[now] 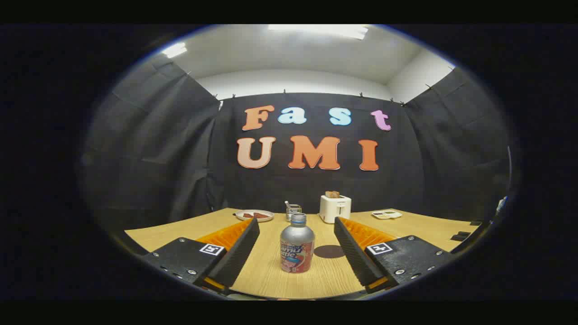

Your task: Take the bottle from table, then pour the juice into the cup, finally place the bottle on the coaster

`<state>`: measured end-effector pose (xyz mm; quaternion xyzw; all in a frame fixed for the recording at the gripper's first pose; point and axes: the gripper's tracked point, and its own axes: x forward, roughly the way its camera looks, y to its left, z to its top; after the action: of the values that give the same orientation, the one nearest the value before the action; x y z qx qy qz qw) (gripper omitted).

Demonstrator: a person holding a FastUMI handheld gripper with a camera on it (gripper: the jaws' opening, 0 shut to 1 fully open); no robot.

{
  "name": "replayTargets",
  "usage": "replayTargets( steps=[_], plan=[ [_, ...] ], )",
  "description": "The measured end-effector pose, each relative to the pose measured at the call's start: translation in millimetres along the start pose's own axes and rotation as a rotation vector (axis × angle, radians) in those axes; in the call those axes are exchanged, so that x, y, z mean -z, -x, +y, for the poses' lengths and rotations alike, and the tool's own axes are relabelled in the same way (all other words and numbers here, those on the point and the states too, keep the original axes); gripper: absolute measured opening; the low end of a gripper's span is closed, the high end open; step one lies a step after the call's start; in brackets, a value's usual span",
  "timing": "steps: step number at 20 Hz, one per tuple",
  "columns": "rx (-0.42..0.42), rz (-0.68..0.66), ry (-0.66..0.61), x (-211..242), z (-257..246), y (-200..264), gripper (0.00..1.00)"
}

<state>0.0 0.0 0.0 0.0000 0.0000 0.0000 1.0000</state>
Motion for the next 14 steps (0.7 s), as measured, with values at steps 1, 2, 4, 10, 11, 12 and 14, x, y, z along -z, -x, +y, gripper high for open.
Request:
replayTargets(
  steps=[1,2,4,10,11,12,14],
  plan=[
    [0.009,0.014,-0.027,4,2,-3,0.98],
    [0.018,0.033,-0.047,8,-1,-4,0.99],
    [0.013,0.031,-0.051,4,4,-10,0.99],
    [-0.012,0.002,-0.009,-3,16,-14,0.98],
    [-0.007,0.024,-0.010,5,14,-16,0.98],
    [0.006,0.053,-0.026,13,11,-18,0.99],
    [0.007,0.094,-0.033,22,14,-19,0.99]
  ],
)
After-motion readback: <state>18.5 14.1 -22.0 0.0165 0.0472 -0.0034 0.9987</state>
